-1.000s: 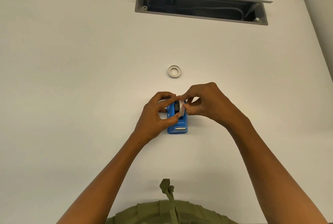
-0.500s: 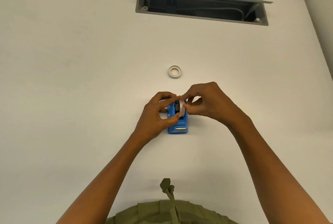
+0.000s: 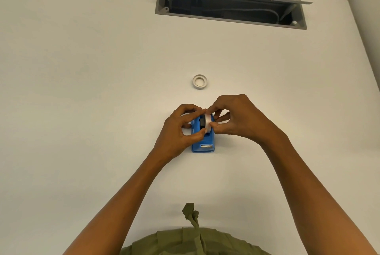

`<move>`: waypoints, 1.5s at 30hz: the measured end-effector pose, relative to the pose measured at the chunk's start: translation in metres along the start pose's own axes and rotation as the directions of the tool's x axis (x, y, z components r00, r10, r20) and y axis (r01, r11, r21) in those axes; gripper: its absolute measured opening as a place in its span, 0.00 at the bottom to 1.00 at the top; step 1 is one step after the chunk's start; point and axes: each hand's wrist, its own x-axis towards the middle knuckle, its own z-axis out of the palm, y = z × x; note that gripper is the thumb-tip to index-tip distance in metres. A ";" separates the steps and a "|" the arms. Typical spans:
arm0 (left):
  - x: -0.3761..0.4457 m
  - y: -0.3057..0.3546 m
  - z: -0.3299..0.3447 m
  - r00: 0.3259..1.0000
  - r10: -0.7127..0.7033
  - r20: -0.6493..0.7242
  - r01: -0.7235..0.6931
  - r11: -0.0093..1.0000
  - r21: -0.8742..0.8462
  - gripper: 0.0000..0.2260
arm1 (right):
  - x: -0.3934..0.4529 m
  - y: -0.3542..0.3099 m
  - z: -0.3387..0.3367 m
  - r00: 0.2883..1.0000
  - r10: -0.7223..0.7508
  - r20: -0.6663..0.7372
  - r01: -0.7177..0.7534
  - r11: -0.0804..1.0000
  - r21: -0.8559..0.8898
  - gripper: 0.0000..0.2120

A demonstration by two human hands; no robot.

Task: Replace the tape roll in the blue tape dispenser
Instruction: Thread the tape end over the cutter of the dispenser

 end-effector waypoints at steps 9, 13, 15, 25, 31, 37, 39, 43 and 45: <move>0.000 -0.001 0.000 1.000 0.003 -0.002 -0.003 1.000 -0.012 0.20 | 0.003 0.000 0.001 0.999 0.005 -0.045 -0.005 1.000 0.000 0.11; -0.001 -0.001 0.000 1.000 0.002 0.000 -0.002 1.000 -0.020 0.20 | 0.003 -0.002 0.000 0.998 -0.015 -0.065 0.014 1.000 -0.014 0.09; 0.000 -0.001 0.000 1.000 0.011 -0.001 -0.011 1.000 -0.018 0.20 | 0.002 -0.004 0.000 1.000 -0.001 -0.029 0.000 0.999 -0.033 0.12; -0.001 0.000 0.000 1.000 0.014 -0.006 -0.014 1.000 -0.012 0.20 | 0.006 -0.012 0.003 0.998 0.049 -0.026 -0.051 0.992 -0.114 0.12; 0.000 -0.001 0.001 1.000 0.000 -0.004 -0.001 1.000 -0.014 0.21 | 0.007 -0.011 0.003 0.998 0.019 -0.056 -0.026 0.992 -0.122 0.08; -0.001 -0.001 0.000 1.000 0.020 -0.008 -0.020 1.000 -0.023 0.20 | 0.004 -0.016 0.004 0.998 0.062 0.013 -0.059 0.986 -0.157 0.15; -0.001 0.000 -0.001 1.000 0.028 -0.008 -0.029 0.999 -0.029 0.20 | 0.006 -0.019 0.006 0.997 0.074 -0.002 -0.073 0.978 -0.198 0.14; -0.002 -0.001 -0.001 1.000 0.028 -0.009 -0.028 0.999 -0.033 0.20 | 0.007 -0.020 0.005 0.996 0.086 -0.028 -0.090 0.981 -0.173 0.12; -0.001 -0.001 -0.001 1.000 0.029 -0.006 -0.029 0.999 -0.030 0.20 | 0.007 -0.020 0.003 0.996 0.086 -0.006 -0.086 0.983 -0.163 0.12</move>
